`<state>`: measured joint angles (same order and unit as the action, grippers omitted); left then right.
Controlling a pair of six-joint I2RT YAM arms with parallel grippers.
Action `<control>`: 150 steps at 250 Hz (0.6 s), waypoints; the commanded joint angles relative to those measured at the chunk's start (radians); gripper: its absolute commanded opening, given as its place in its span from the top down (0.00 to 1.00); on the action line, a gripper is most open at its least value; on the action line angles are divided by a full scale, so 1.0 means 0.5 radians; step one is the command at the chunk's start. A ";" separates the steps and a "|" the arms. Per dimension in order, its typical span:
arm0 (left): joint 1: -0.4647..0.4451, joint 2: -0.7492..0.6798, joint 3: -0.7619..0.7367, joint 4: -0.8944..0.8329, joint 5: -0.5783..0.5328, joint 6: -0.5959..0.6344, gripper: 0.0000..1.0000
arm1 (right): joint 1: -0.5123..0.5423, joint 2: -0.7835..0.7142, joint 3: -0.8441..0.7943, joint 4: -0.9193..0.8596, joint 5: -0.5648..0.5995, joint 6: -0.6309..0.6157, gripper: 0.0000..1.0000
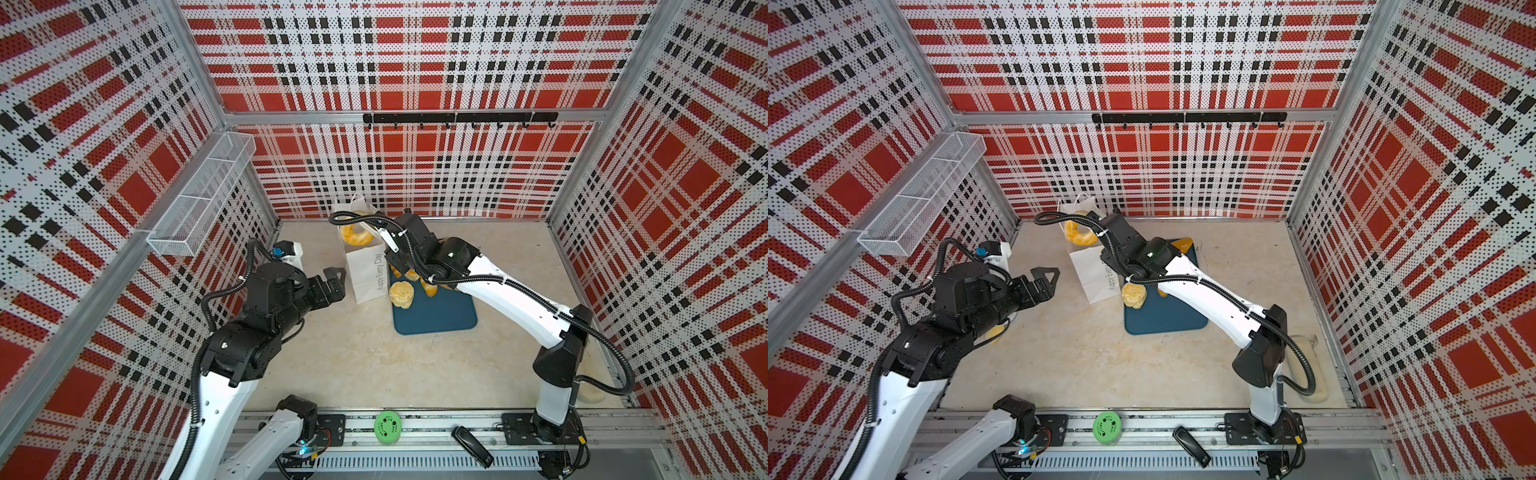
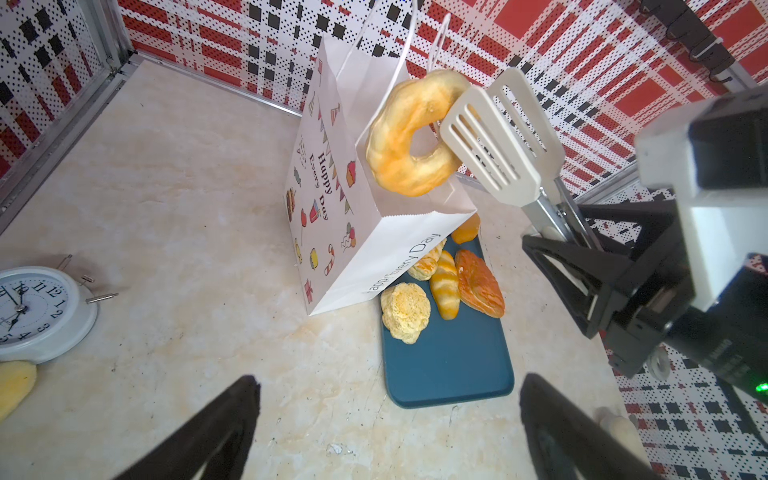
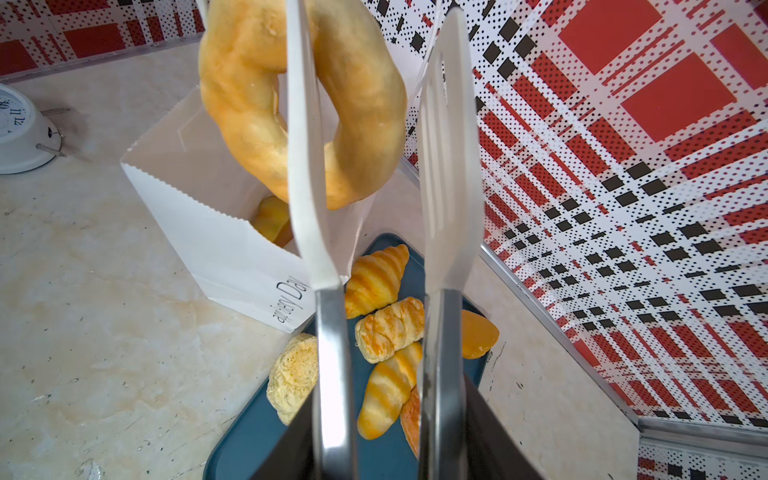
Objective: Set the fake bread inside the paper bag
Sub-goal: 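Lower the donut into the bag and open the tongs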
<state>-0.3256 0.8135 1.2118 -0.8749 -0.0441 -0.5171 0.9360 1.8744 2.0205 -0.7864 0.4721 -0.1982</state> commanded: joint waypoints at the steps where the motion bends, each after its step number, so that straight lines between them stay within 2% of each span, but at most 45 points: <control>1: 0.022 -0.027 -0.024 -0.023 -0.011 -0.014 0.01 | 0.007 -0.009 0.078 0.095 0.020 -0.027 0.52; 69: 0.016 -0.042 -0.042 -0.027 -0.011 -0.024 0.01 | 0.008 -0.050 0.095 -0.001 -0.045 0.003 0.46; 150: -0.028 -0.059 -0.046 -0.045 -0.054 -0.035 0.01 | 0.008 -0.123 0.076 -0.038 -0.039 0.003 0.43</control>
<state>-0.3294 0.7967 1.1973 -0.8852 -0.0479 -0.5278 0.9360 1.8721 2.0205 -0.8368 0.4526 -0.1947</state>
